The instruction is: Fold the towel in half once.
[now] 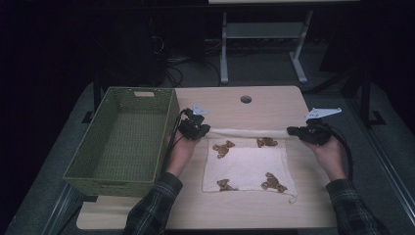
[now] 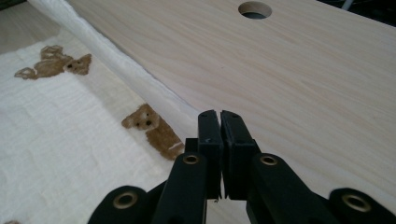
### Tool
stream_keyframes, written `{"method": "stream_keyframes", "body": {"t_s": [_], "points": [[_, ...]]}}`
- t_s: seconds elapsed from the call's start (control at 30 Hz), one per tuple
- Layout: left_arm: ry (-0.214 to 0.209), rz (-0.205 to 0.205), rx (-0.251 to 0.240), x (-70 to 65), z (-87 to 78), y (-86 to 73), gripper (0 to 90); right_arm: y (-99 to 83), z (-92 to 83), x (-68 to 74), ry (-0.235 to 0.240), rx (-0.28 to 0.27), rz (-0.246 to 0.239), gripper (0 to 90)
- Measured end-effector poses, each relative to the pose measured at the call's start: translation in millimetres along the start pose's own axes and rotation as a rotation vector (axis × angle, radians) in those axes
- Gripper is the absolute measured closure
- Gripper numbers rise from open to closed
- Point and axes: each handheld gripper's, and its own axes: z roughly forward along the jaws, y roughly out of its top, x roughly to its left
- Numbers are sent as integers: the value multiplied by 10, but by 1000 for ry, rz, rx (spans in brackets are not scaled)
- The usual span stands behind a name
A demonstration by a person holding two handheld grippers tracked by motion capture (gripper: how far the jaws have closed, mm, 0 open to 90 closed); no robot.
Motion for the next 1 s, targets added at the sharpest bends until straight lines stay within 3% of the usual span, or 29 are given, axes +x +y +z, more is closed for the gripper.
{"method": "stream_keyframes", "body": {"t_s": [0.17,0.4,0.6,1.0], "points": [[13,29,13,-87,-21,-84,873,-98,-24,88,0,-1,-11,874],[-25,15,11,-150,-78,-241,873,-230,-92,168,26,-9,12,875],[-68,-26,-6,-180,-146,-324,873,-320,-196,248,45,-30,28,877],[-100,-8,18,-320,-286,-498,873,-478,-367,450,58,-17,4,876]]}}
